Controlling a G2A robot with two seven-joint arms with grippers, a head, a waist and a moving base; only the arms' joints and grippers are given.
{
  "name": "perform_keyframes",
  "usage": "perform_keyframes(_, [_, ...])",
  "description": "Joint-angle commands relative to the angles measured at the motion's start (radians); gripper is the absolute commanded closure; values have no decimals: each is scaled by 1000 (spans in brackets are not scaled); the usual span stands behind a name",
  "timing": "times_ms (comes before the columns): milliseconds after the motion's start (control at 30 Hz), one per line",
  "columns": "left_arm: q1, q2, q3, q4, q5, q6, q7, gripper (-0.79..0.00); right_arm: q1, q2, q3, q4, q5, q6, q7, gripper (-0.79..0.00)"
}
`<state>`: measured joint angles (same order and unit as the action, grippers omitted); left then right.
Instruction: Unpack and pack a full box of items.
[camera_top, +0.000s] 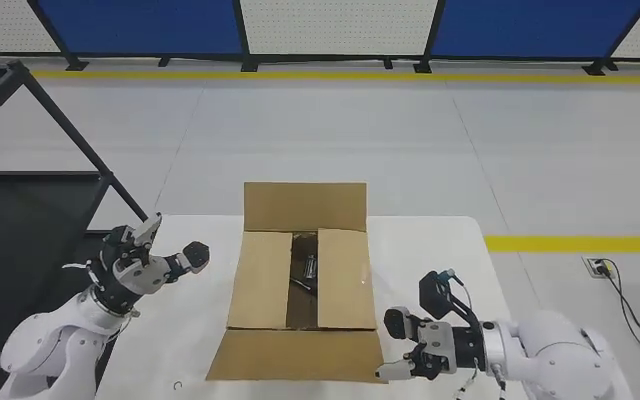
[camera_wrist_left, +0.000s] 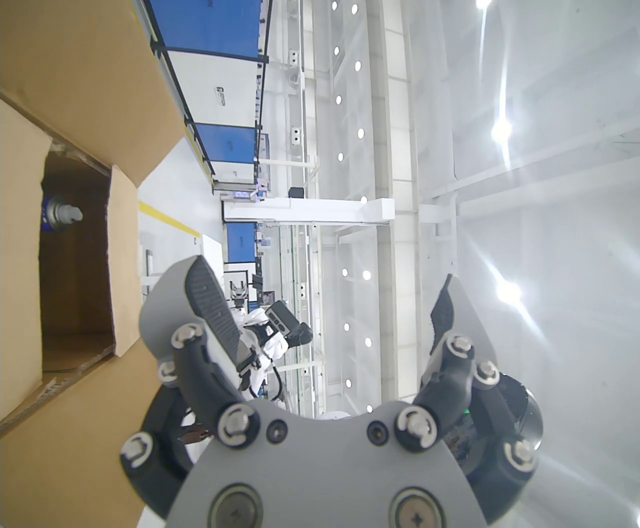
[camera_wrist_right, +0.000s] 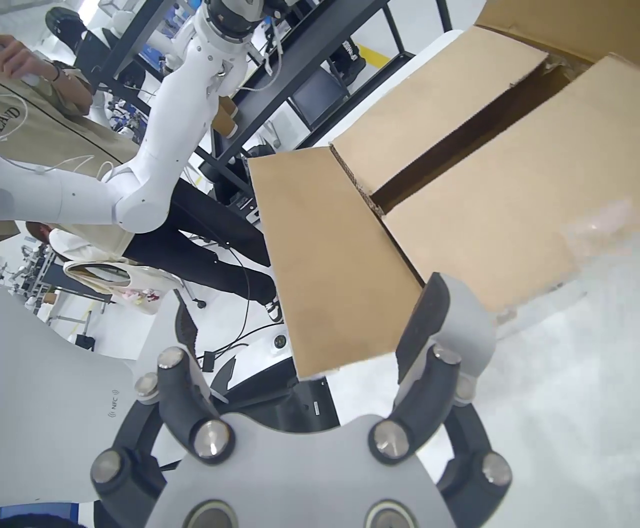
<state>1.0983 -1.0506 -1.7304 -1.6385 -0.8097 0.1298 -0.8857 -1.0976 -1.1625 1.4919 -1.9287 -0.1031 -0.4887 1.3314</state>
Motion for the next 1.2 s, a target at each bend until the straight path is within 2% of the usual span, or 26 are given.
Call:
perform_keyframes(0, [1,0,0,-1,2,-1,-1,-785,3,-1,-4,3,0,0,0,-785])
perform_keyframes(300, [3,0,1,-1,1,-1,3,-785,1,-1,-8,-3,1,1,-10,-785])
perform_keyframes(400, [-6,-5,29,29,-16,4,65,-785,5,6,-17,-4,-28,31,10,-785])
perform_keyframes(567, [-119,-12,95,149,-32,19,119,-785,-32,26,41,25,-29,46,46,-785])
perform_keyframes(767, [-267,-19,165,308,-21,22,126,-785,-180,69,121,-23,17,39,40,-785])
perform_keyframes(933, [-370,-29,213,438,-33,17,144,-785,-289,120,118,-85,34,-1,-1,-785])
perform_keyframes(1067, [-384,-29,223,459,-21,21,139,-785,-310,158,73,-91,21,-20,-19,-785])
perform_keyframes(1167, [-384,-29,223,459,-21,21,139,-785,-310,158,73,-91,21,-20,-19,-785])
